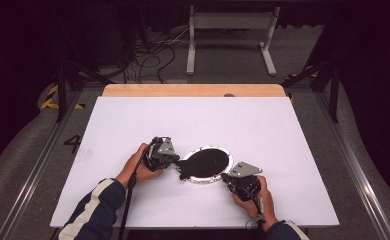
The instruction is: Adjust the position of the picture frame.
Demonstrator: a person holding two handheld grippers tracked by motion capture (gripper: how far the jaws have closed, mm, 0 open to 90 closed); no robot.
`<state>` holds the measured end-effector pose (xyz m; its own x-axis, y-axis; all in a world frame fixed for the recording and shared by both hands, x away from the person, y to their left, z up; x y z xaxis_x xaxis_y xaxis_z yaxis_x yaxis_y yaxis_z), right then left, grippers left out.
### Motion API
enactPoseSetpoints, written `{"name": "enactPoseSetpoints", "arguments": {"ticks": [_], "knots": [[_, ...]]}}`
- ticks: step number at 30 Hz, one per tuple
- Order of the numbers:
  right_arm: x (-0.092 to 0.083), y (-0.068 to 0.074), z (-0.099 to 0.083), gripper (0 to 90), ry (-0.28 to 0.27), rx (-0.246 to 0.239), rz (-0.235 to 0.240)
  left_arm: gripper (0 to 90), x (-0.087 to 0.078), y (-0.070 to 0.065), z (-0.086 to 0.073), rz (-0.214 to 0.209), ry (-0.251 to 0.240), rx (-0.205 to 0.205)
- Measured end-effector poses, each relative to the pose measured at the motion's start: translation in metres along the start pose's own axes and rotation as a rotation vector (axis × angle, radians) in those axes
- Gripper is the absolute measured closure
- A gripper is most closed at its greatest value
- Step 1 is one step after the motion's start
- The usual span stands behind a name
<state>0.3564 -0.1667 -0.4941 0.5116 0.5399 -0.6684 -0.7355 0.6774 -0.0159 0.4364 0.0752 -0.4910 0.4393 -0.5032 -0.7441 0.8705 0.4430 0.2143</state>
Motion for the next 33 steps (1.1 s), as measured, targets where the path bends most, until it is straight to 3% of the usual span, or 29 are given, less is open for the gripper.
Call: {"name": "enactPoseSetpoints", "arguments": {"ticks": [9, 16, 26, 33], "knots": [[0.003, -0.006, 0.003, 90.0, 0.005, 0.006, -0.015, 90.0, -0.004, -0.009, -0.006, -0.003, -0.019, -0.013], [0.007, -0.017, 0.007, 90.0, 0.005, 0.039, 0.004, 90.0, -0.005, -0.02, -0.003, -0.067, -0.024, -0.047], [0.01, -0.021, 0.011, 90.0, 0.014, 0.036, -0.002, 90.0, -0.007, -0.025, -0.004, -0.048, -0.028, -0.044], [0.011, -0.029, 0.012, 90.0, 0.015, 0.044, -0.019, 90.0, -0.007, -0.028, -0.004, -0.067, -0.048, -0.044]]}}
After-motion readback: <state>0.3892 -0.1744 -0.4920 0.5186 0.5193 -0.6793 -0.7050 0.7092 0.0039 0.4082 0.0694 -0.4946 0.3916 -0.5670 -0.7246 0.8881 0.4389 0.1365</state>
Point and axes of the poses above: each handheld gripper's, and its own axes: x roughly forward along the jaws, z roughly out of its top, y roughly to its left, the point moved 5 cm from there along x, roughly forward along the jaws, and after that the axes turned 8 degrees about z, right-handed, at the moved point
